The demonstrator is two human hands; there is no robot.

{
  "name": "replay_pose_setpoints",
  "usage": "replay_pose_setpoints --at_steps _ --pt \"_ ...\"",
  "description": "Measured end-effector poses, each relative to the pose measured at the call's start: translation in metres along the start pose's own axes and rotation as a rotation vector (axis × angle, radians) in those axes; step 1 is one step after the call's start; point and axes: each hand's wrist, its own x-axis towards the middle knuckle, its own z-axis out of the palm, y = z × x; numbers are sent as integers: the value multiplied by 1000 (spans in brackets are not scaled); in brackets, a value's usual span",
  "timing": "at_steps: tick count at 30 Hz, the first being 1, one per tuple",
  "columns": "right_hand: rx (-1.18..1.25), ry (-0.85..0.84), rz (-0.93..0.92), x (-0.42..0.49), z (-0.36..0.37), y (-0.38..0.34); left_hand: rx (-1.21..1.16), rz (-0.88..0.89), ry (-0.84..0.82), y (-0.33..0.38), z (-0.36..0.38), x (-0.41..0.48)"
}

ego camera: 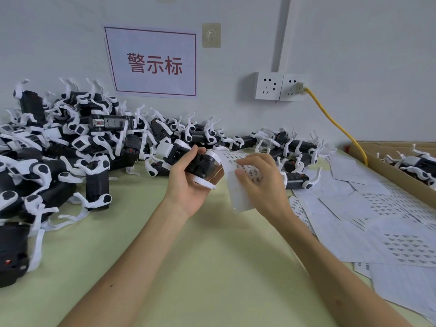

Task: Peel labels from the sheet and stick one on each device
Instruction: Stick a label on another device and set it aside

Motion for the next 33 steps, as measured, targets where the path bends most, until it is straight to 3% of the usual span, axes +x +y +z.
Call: replay_pose_setpoints --at_steps 10,24,33 --pt "-11 73 11 0 -3 -1 -57 -94 -144 0 0 0" --pt "-37 145 102 2 -10 -7 257 -129 -254 -3 9 -10" --pt "-101 126 83 4 -8 -3 416 -88 -80 -10 16 -12"
